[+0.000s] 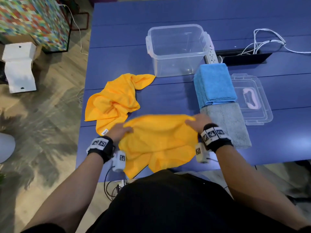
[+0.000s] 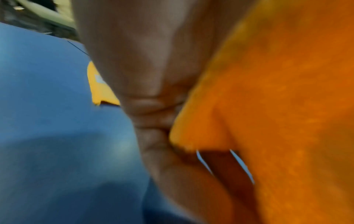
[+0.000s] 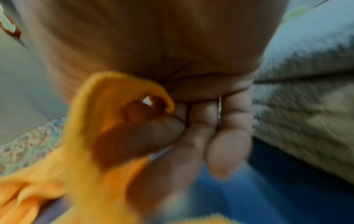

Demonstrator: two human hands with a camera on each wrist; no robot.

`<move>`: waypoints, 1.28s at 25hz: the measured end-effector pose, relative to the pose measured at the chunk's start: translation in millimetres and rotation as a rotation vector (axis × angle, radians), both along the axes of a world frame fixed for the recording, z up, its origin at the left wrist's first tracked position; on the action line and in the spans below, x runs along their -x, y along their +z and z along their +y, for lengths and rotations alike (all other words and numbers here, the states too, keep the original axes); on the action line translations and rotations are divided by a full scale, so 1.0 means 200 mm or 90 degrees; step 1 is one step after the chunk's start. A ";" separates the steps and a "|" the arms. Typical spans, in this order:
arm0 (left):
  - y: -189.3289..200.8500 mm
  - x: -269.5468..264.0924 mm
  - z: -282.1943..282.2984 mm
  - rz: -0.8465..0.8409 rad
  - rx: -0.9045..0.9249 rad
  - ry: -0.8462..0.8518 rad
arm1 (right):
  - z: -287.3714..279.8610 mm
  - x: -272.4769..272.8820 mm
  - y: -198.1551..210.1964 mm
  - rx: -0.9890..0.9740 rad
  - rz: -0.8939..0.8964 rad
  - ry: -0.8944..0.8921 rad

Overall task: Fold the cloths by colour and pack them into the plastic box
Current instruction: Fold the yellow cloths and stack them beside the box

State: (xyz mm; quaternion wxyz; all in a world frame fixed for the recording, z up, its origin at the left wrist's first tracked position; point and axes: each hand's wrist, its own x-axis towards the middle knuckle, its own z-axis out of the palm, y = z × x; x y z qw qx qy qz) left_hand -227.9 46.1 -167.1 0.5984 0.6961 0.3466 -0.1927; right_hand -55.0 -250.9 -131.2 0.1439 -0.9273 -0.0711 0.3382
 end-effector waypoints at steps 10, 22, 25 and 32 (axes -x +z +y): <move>-0.13 -0.14 -0.19 -0.189 -0.539 -0.311 | 0.22 0.14 -0.17 -0.080 -0.210 0.108; -0.20 -0.09 -0.08 0.151 -0.579 -0.493 | 0.08 0.13 -0.32 0.168 -0.018 0.266; -0.18 -0.05 -0.11 -0.049 -0.715 -0.356 | 0.07 0.26 -0.29 -0.014 -0.256 0.171; -0.31 0.19 -0.38 -0.331 -0.483 -0.573 | 0.05 0.39 -0.26 0.094 0.049 0.470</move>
